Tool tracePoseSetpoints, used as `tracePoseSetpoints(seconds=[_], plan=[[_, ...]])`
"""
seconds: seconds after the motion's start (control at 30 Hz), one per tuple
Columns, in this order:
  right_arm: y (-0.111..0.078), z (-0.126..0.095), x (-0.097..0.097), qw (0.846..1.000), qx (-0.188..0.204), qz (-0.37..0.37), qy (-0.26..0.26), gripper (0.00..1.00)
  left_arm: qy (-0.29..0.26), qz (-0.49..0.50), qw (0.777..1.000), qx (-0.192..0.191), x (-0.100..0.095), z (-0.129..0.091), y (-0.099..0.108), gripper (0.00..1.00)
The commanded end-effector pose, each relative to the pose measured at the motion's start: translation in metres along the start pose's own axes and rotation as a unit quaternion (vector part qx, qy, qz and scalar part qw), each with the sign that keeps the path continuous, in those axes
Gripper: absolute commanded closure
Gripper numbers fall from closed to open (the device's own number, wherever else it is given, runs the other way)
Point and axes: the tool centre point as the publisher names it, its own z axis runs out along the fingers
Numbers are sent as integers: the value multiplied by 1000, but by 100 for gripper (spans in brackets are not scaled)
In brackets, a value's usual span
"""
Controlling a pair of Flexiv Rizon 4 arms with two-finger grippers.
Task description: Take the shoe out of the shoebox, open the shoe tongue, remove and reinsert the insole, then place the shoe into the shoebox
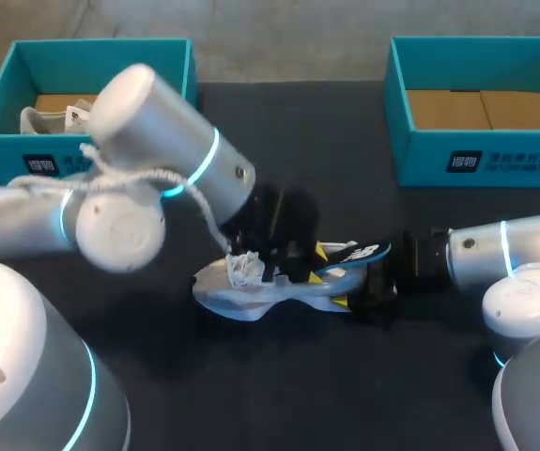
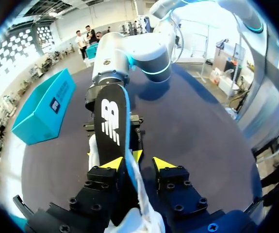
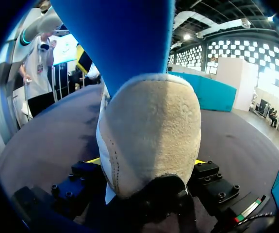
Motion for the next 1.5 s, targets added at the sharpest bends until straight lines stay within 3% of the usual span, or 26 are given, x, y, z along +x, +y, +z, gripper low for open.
tracePoseSetpoints(seconds=[0.03, 0.8, 1.5], plan=[[1, 1, 1, 1000, 3, 0, -1, 100, -79, -4, 997, -13, 10, 6, -3, 63], [1, 1, 1, 1000, 3, 0, -1, 100, -146, -27, 989, -24, -6, 13, -3, 66], [1, 1, 1, 1000, 3, 0, -1, 100, -141, -44, 989, -24, -26, 30, 5, 67]])
